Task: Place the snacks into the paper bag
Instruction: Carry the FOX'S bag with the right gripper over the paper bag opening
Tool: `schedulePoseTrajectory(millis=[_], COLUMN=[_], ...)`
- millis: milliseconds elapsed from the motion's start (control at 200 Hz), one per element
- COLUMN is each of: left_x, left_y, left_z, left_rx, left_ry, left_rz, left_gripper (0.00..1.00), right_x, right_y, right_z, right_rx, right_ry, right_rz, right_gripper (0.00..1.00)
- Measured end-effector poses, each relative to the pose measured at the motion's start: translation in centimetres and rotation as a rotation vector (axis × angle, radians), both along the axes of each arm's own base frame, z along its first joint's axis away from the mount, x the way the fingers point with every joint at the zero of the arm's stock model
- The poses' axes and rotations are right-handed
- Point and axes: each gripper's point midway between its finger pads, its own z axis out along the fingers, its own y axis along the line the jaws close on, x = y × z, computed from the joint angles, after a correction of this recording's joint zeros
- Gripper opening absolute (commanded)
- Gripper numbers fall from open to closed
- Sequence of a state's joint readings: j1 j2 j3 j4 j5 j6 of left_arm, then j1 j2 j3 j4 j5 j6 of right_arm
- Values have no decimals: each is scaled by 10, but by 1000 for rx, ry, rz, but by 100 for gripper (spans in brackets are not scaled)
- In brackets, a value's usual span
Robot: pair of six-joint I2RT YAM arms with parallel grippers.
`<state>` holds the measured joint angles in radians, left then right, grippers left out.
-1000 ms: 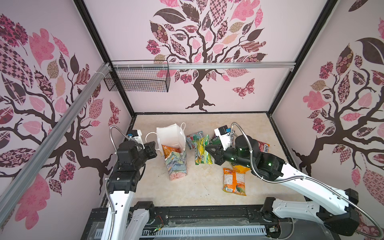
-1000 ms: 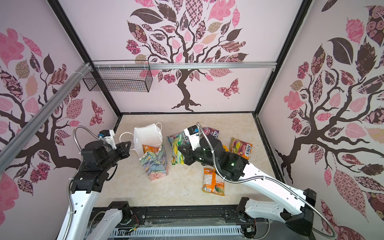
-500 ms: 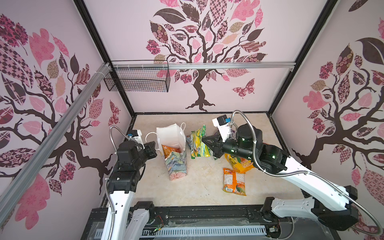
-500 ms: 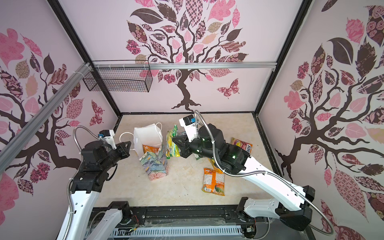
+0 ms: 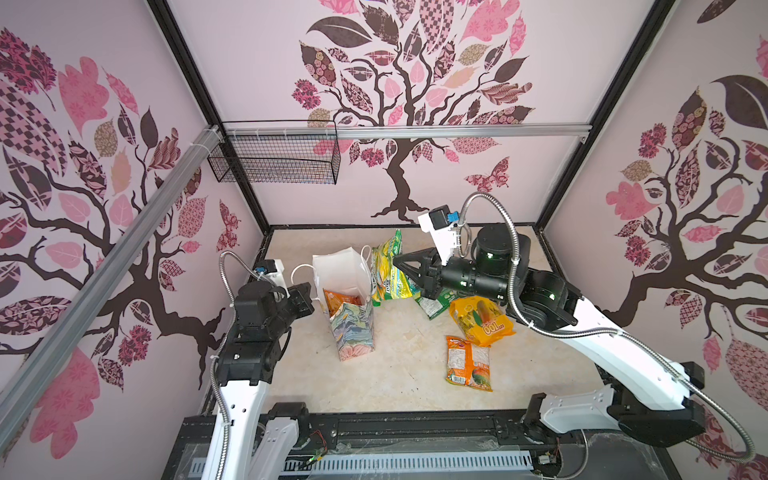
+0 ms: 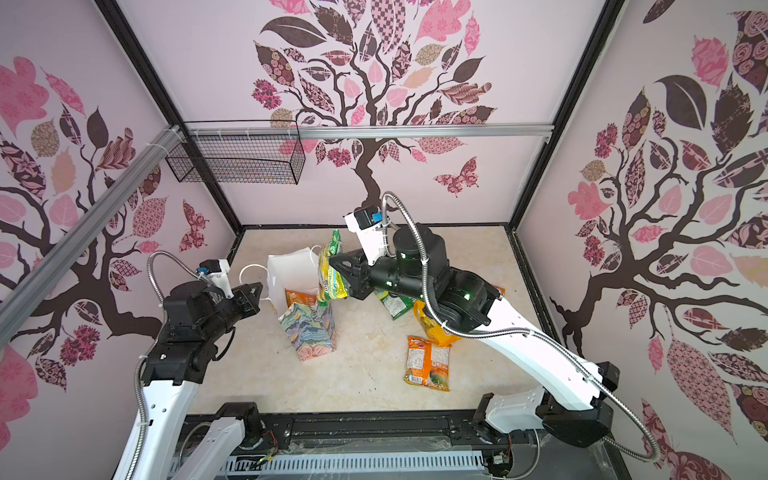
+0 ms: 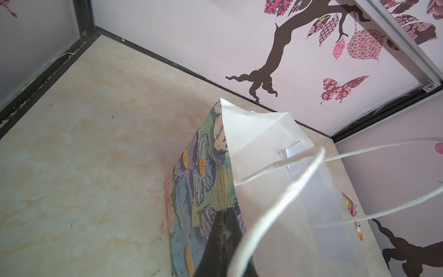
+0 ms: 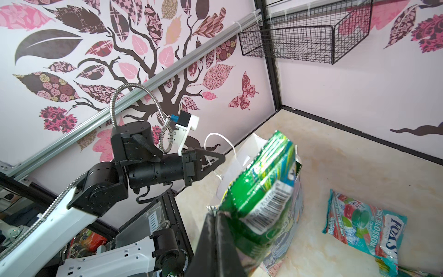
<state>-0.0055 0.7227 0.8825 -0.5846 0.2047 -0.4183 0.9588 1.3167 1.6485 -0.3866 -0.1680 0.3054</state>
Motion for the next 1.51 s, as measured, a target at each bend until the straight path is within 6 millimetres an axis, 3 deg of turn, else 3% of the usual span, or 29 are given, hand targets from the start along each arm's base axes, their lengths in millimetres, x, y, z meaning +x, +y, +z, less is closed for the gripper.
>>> schedulePoseTrajectory(millis=[300,765,985,1285,1505], left_x=[0,-2,-2,-2,-2], left_y=[0,0,0,0,2], left_z=[0,3,3,3,3], left_rx=[0,-1,-1,2,10], left_ry=[0,-13,-13,-13,-13], left_rz=[0,-2,-1,1,10], left_gripper=[3,2,3,3,3], right_x=[-2,1,12,36,51], right_y=[25,78,96,125,140], right_z=[33,32,16,-24,-38], right_rx=[34,8,-33,-136,-172], right_ry=[-41,-42,-30,2,14], right_rz=[71,159,161,143,130], right_gripper=[0,0,0,0,0])
